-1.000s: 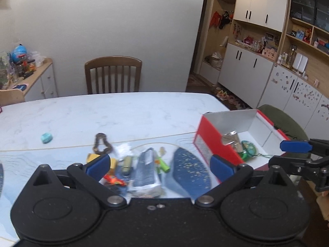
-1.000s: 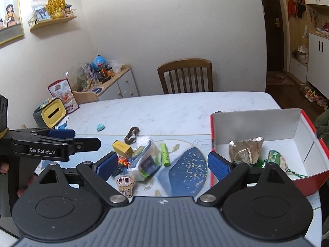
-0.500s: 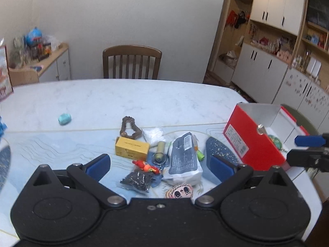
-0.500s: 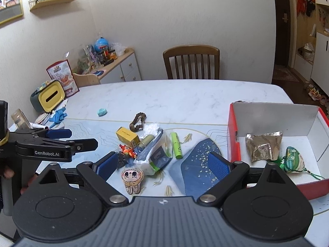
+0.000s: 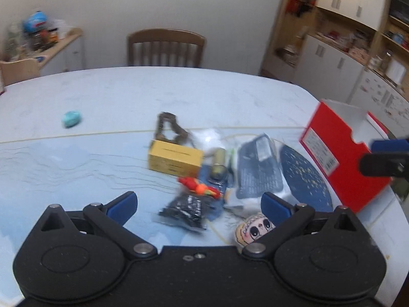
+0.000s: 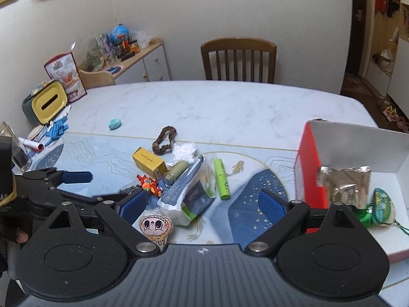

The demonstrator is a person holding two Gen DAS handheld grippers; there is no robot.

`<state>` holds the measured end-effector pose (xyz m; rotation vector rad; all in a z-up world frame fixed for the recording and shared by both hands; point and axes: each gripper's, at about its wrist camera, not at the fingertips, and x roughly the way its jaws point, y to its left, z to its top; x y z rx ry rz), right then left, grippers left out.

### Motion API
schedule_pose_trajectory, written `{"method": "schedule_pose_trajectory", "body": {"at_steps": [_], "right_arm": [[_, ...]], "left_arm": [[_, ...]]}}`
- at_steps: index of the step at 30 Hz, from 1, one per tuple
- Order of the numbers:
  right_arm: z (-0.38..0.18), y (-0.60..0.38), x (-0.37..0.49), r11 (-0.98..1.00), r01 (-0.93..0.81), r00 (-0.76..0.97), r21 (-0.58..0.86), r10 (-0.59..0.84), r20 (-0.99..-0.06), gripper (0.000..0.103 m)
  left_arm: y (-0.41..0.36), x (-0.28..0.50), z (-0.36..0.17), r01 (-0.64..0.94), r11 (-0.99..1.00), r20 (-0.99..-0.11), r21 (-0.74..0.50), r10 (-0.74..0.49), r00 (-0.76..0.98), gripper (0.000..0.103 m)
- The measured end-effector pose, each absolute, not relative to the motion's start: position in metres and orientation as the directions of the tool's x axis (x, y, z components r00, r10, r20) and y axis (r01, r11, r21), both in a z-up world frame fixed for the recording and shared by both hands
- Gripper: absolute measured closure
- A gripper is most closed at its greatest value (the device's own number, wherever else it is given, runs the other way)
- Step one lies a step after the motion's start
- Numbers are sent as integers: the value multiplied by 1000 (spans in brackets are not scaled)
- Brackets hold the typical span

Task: Organize objects
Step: 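Withdraw both tools from the box back over the table items, then grasp the blue-and-white packet with the right tool while the left tool grasps the black bead bag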

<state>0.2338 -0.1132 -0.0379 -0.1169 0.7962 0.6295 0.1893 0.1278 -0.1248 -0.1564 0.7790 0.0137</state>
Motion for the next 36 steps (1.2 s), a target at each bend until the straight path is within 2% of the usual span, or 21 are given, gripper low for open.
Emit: {"method": "schedule_pose_trajectory", "body": {"at_steps": [5, 12, 21, 26, 31, 33, 35, 36], "right_arm": [[-51, -95, 246, 799, -585, 490, 141, 486, -723, 8], [-72, -72, 267, 822, -558, 481, 112, 431, -763, 8], [-96, -48, 287, 825, -555, 436, 108, 399, -807, 9], [-106, -40, 294, 828, -553, 426, 88, 373, -824, 15], [-110, -32, 298, 818, -568, 404, 91, 374, -835, 22], [-111, -30, 298, 814, -575, 399, 86, 370, -839, 27], [-111, -29, 298, 813, -575, 387, 93, 371, -844, 35], [-112, -29, 299, 811, -576, 379, 100, 373, -847, 37]], "left_arm": [[125, 201, -141, -78, 992, -722, -98, -17, 692, 1], [137, 215, -160, -121, 982, -756, -147, -33, 654, 3], [138, 220, -168, -120, 984, -765, -133, -25, 644, 14], [134, 221, -171, -89, 987, -763, -137, -48, 644, 23], [131, 222, -171, -82, 988, -759, -127, -43, 650, 25], [131, 223, -170, -83, 988, -757, -131, -46, 652, 29], [131, 224, -170, -79, 988, -759, -132, -49, 649, 42], [130, 224, -170, -78, 988, -761, -130, -50, 646, 44]]}}
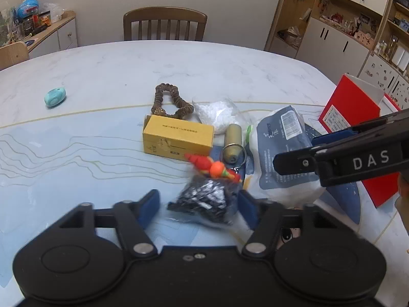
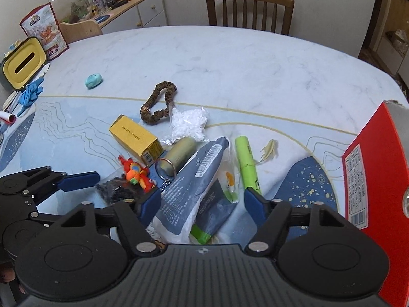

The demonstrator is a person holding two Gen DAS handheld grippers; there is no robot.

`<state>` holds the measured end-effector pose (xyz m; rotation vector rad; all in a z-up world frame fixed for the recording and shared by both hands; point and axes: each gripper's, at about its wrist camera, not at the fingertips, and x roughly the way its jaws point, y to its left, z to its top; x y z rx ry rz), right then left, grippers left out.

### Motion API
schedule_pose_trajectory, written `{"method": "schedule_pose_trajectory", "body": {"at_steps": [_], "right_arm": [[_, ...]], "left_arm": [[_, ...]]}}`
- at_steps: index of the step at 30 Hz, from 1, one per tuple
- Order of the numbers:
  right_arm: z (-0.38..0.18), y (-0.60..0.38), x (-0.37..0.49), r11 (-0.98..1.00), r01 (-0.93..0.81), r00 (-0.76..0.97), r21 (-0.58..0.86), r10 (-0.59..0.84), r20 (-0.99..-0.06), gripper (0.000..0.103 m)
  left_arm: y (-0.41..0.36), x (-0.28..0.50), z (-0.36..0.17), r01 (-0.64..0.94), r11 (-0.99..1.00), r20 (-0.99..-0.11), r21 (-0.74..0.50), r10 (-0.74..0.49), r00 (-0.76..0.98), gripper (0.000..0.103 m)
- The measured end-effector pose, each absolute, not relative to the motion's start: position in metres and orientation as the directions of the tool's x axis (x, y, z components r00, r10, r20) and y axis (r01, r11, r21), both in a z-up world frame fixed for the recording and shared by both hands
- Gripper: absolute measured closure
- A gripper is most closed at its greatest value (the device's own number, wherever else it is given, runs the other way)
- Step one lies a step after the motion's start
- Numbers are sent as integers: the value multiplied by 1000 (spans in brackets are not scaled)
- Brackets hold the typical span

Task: Organize objects
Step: 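Grasp the blue-and-white packet with the right tool while the left tool grasps the black bead bag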

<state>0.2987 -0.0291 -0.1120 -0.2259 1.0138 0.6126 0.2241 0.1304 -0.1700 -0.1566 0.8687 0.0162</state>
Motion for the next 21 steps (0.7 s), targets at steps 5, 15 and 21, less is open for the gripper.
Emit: {"method": "schedule_pose_trajectory", "body": {"at_steps": [5, 15, 21], "right_arm": [[-113, -31, 299, 810, -573, 357, 124, 383, -852, 53], [-109, -37, 295, 809, -568, 346, 150, 400, -849, 90], [-96, -45, 290, 808, -567, 363, 159, 419, -832, 94]], "left_arm": [[130, 223, -168, -79, 988, -765, -132, -51, 642, 46], [131, 217, -162, -102, 981, -777, -162, -64, 626, 49], [129, 210, -150, -106, 977, -776, -188, -81, 626, 53]]}}
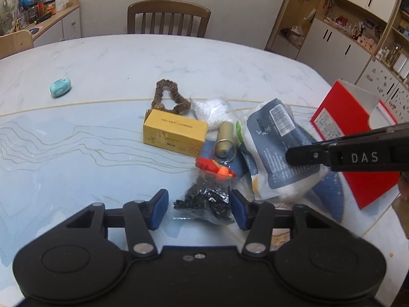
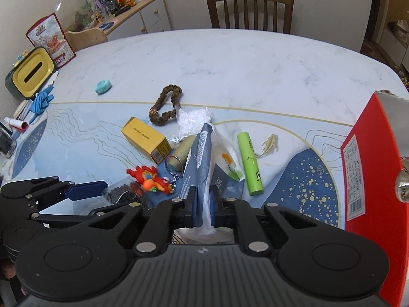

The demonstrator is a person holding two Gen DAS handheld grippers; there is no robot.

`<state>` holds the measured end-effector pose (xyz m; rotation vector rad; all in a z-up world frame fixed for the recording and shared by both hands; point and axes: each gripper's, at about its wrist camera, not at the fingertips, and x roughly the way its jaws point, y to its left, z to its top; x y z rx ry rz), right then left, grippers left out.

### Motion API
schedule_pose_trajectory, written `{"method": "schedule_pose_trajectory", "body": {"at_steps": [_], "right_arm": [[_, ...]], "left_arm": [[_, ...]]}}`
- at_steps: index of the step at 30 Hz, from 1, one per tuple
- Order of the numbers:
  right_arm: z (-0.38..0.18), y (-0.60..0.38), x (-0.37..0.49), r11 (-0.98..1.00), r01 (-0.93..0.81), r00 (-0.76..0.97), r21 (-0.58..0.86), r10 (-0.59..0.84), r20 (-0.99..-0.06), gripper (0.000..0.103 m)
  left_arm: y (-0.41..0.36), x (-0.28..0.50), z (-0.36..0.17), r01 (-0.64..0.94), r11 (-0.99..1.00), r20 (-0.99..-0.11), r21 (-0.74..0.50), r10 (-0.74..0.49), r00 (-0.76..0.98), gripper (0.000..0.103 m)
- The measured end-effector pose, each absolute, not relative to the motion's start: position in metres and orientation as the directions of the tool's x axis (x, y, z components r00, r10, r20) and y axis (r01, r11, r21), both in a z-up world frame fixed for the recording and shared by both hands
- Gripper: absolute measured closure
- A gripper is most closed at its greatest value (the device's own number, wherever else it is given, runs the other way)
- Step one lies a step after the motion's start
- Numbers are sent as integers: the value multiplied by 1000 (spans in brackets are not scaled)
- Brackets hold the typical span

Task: Organize objects
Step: 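Grasp the blue-and-white packet with the right tool while the left tool grasps the black bead bag, then carry the packet and bead bag over the red shoebox with both tools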

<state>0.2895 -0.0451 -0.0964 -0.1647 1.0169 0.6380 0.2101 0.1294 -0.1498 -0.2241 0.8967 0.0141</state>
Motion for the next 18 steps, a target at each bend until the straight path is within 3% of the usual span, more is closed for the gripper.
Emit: {"method": "schedule_pose_trajectory", "body": {"at_steps": [9, 13, 18], "right_arm": [[-73, -71, 280, 818, -540, 391, 199, 453, -801, 95], [-59, -88, 274, 824, -520, 406, 227, 472, -783, 95], [-40, -111, 263, 822, -506, 421, 262, 500, -757, 95]], "left_arm": [[126, 202, -133, -106, 970, -762, -220, -103, 639, 67], [125, 199, -127, -108, 962, -755, -252, -126, 643, 79], [115, 196, -123, -72, 969, -746, -238, -135, 652, 79]]}}
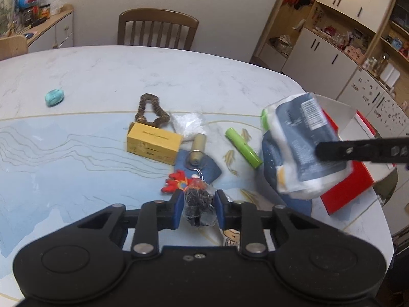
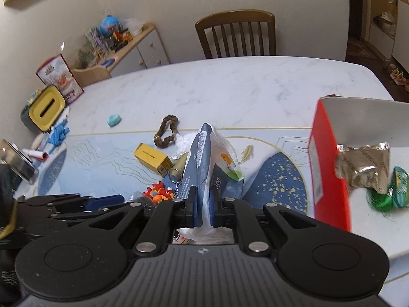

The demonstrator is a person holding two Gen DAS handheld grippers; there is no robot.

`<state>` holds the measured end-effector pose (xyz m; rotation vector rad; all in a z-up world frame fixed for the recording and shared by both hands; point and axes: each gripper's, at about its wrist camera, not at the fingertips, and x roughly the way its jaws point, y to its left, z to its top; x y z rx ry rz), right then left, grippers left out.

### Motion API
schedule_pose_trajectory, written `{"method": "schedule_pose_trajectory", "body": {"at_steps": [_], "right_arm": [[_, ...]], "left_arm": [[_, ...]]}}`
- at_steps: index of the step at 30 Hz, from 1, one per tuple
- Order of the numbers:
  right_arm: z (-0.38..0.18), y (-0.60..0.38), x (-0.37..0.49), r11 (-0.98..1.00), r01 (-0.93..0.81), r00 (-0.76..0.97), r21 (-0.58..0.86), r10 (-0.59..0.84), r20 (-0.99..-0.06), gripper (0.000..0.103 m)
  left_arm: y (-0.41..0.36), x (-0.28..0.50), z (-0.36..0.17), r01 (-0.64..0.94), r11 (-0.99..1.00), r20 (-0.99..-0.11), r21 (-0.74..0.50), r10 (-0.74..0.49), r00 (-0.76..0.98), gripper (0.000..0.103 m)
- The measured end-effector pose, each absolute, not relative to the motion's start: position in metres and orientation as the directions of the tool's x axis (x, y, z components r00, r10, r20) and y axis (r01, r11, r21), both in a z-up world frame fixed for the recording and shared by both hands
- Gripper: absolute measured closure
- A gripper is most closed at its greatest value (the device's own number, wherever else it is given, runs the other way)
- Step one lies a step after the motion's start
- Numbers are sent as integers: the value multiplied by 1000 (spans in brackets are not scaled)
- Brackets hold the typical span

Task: Organize objects
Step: 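Carry the packet and bead bag over the red shoebox with both tools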

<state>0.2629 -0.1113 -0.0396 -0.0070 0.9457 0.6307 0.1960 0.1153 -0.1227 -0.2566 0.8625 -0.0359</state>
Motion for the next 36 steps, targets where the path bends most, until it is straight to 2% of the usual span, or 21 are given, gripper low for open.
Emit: {"method": "schedule_pose_trajectory", "body": {"at_steps": [8, 19, 28, 36], "right_arm": [[-21, -151, 248, 840, -453, 455, 298, 506, -733, 95], [7, -211, 251, 886, -358, 551, 293, 454, -700, 95], [19, -277, 272, 926, -266, 638, 268, 377, -672, 95], [10, -336, 300, 941, -223, 641, 255, 339, -689, 95]], "left_arm": [[112, 192, -123, -75, 963, -747, -259, -150, 647, 82], [101, 193, -85, -36, 947, -707, -320, -213, 675, 82], [51, 221, -52, 54, 948, -678, -313, -263, 687, 82], [-14, 256, -32, 110, 952, -662, -287, -280, 695, 82]]}}
